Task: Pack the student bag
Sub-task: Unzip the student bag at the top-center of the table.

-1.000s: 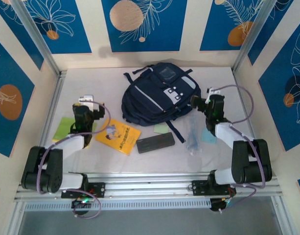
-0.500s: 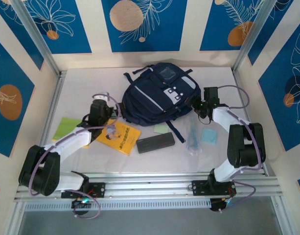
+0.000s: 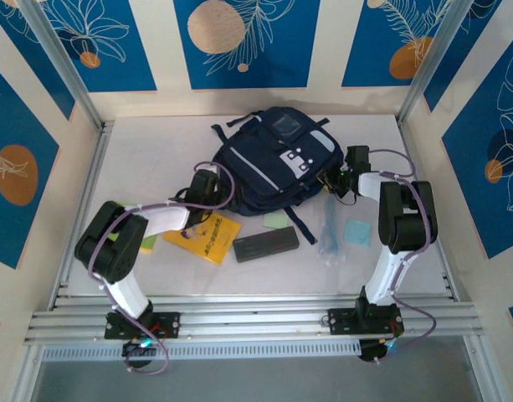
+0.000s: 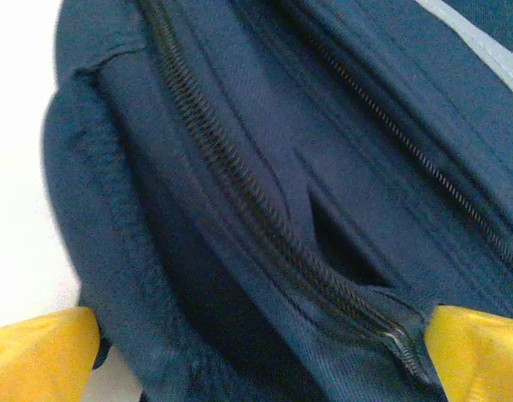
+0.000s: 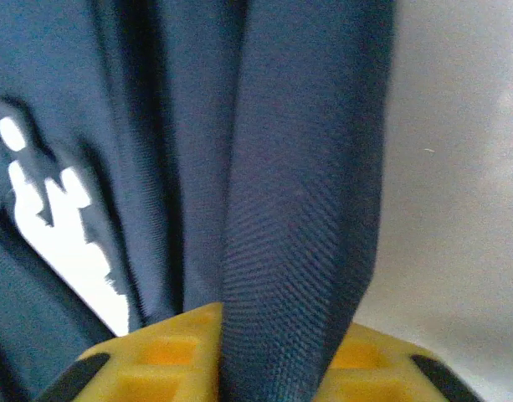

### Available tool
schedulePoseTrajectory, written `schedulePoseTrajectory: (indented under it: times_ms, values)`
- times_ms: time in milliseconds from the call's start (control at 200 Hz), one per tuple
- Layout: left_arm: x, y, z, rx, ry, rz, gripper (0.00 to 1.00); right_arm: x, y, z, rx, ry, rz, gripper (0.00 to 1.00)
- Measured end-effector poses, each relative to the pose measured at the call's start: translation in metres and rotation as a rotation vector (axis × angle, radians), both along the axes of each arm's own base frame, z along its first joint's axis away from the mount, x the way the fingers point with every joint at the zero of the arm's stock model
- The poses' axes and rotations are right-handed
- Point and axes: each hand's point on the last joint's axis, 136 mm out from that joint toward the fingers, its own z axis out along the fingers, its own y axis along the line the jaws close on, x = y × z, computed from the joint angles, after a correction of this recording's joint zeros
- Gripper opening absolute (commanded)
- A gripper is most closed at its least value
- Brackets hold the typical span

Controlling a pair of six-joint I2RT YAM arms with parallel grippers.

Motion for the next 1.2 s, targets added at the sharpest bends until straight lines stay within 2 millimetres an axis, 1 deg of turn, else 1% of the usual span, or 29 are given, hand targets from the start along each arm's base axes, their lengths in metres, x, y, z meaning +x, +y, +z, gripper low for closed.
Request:
schedulePoseTrajectory:
  times_ms: [65,160,230,295,395,470,525,590,690,765,815,865,900,930,980,1035,1080,1180,1200]
  values:
    - [0.012,-0.006,-0.002,0.019,-0.010,-0.017,1.00,0.002,0.000,0.006,0.032,-0.016,-0.008,0.00]
    - [0.039,-0.017,0.002,0.054,-0.044,-0.049,1.00,-0.002,0.000,0.021,0.075,-0.043,-0.021,0.00]
    - [0.061,-0.023,0.007,0.079,-0.077,-0.069,1.00,-0.010,0.005,0.038,0.113,-0.052,-0.025,0.00]
    - [0.078,-0.023,0.013,0.100,-0.105,-0.081,1.00,-0.013,0.009,0.052,0.136,-0.059,-0.035,0.00]
    - [0.092,-0.018,0.025,0.136,-0.127,-0.099,1.00,-0.017,0.019,0.070,0.175,-0.053,-0.047,0.00]
    - [0.093,-0.014,0.034,0.169,-0.129,-0.116,1.00,-0.016,0.027,0.076,0.203,-0.033,-0.061,0.00]
    - [0.087,-0.012,0.040,0.183,-0.114,-0.139,1.00,-0.017,0.033,0.077,0.220,-0.009,-0.076,0.00]
    - [0.072,-0.013,0.056,0.174,-0.102,-0.180,1.00,-0.017,0.042,0.080,0.243,0.019,-0.088,0.00]
    - [0.037,-0.023,0.099,0.113,-0.119,-0.252,0.99,-0.013,0.061,0.086,0.276,0.048,-0.084,0.00]
    - [0.006,-0.038,0.140,0.060,-0.163,-0.317,0.98,-0.011,0.076,0.090,0.298,0.058,-0.081,0.00]
    - [-0.013,-0.048,0.165,0.022,-0.198,-0.353,0.97,-0.011,0.082,0.091,0.314,0.070,-0.093,0.00]
    - [-0.029,-0.057,0.181,-0.013,-0.225,-0.387,0.94,-0.011,0.085,0.090,0.325,0.082,-0.110,0.00]
    - [-0.039,-0.063,0.187,-0.037,-0.233,-0.408,0.92,-0.011,0.087,0.088,0.334,0.092,-0.124,0.00]
    - [-0.046,-0.067,0.188,-0.055,-0.233,-0.421,0.90,-0.011,0.090,0.087,0.341,0.100,-0.136,0.00]
    - [-0.054,-0.076,0.182,-0.081,-0.215,-0.438,0.84,-0.011,0.091,0.086,0.351,0.111,-0.158,0.00]
    - [-0.060,-0.086,0.164,-0.094,-0.177,-0.455,0.80,-0.011,0.092,0.085,0.359,0.123,-0.181,0.00]
    - [-0.063,-0.094,0.144,-0.108,-0.128,-0.454,0.78,-0.011,0.094,0.085,0.368,0.130,-0.195,0.00]
    - [-0.064,-0.109,0.101,-0.118,-0.034,-0.449,0.69,-0.011,0.100,0.086,0.387,0.138,-0.209,0.00]
    - [-0.063,-0.112,0.095,-0.115,-0.026,-0.452,0.67,-0.011,0.101,0.087,0.390,0.139,-0.210,0.00]
